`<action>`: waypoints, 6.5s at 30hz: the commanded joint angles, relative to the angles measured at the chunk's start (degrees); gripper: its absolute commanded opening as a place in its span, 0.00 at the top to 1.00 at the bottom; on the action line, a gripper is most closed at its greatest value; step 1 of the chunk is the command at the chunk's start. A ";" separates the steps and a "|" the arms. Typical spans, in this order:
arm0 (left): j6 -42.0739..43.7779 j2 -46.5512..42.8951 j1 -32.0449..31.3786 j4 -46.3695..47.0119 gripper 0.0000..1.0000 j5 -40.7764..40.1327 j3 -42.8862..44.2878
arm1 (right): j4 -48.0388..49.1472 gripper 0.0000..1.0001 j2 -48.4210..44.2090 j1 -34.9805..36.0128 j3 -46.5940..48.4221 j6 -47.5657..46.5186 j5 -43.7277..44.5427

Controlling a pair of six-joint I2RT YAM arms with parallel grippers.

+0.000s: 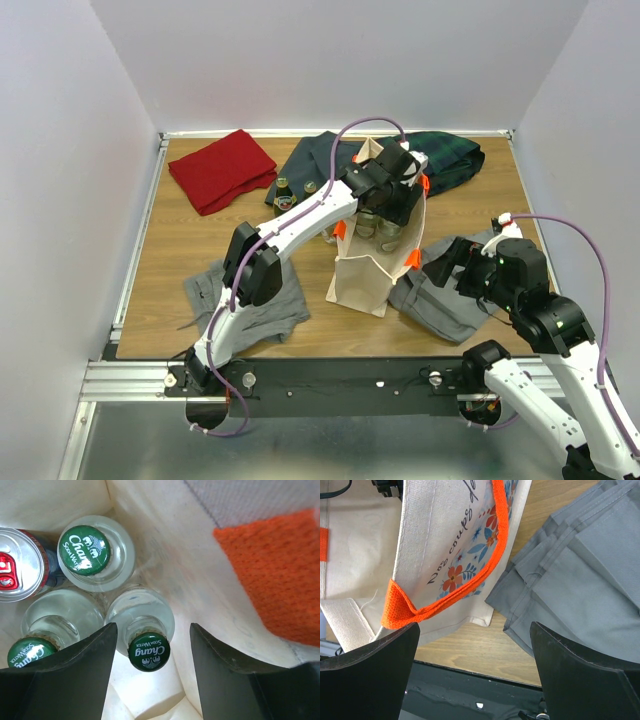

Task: Take the beverage out of the canvas bag
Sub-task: Take out the drink from the canvas bag.

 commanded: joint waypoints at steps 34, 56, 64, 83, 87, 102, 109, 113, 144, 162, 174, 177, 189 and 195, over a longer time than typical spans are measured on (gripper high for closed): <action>0.78 -1.47 0.17 -0.85 0.76 -1.11 -0.71 | -0.98 0.00 -0.89 0.24 -0.08 0.39 1.40; 0.34 -1.82 0.08 -0.58 0.52 -2.08 -1.32 | -0.98 0.00 -0.90 0.24 -0.08 0.31 1.31; 0.43 -2.08 0.08 -1.11 0.78 -2.08 -1.85 | -0.98 0.00 -0.90 0.24 -0.08 0.31 1.31; 5.78 -5.51 -0.89 -6.03 1.00 -1.82 4.65 | -0.89 0.00 -0.37 0.24 -0.08 0.31 1.40; 7.45 -6.57 -0.98 -6.21 1.00 -2.51 4.48 | -0.89 0.00 -0.37 0.24 -0.08 0.39 1.49; 8.25 -8.41 -0.98 -7.00 1.00 -3.57 6.14 | -0.98 0.00 -0.54 0.15 -0.08 0.57 1.66; 8.77 -9.56 -1.06 -8.14 1.00 -2.43 8.86 | -0.98 0.00 -0.46 0.15 0.01 0.66 1.66; 8.95 -10.08 -0.98 -9.46 1.00 -1.02 10.45 | -0.98 0.00 -0.37 0.15 0.01 0.57 1.66; 10.00 -17.20 -0.98 -11.40 1.00 1.62 12.48 | -0.98 0.00 -0.81 0.24 -0.17 0.48 1.49; 9.74 -22.21 -0.98 -8.94 1.00 -0.67 12.04 | -0.81 0.00 -1.16 0.24 -0.25 0.48 1.40; 10.27 -25.29 -0.98 -7.18 1.00 -3.66 11.69 | -0.81 0.00 -1.07 0.15 -0.25 0.57 1.49; 10.62 -25.99 -0.98 -7.09 1.00 -5.32 11.51 | -0.81 0.00 -0.98 0.15 -0.25 0.57 1.49; 11.68 -28.63 -0.98 -5.77 1.00 -10.33 10.98 | -0.81 0.00 -0.81 0.24 -0.25 0.48 1.31; 10.53 -31.88 -0.98 -1.04 1.00 -14.99 5.10 | -0.72 0.00 -0.54 0.15 -0.17 0.31 1.14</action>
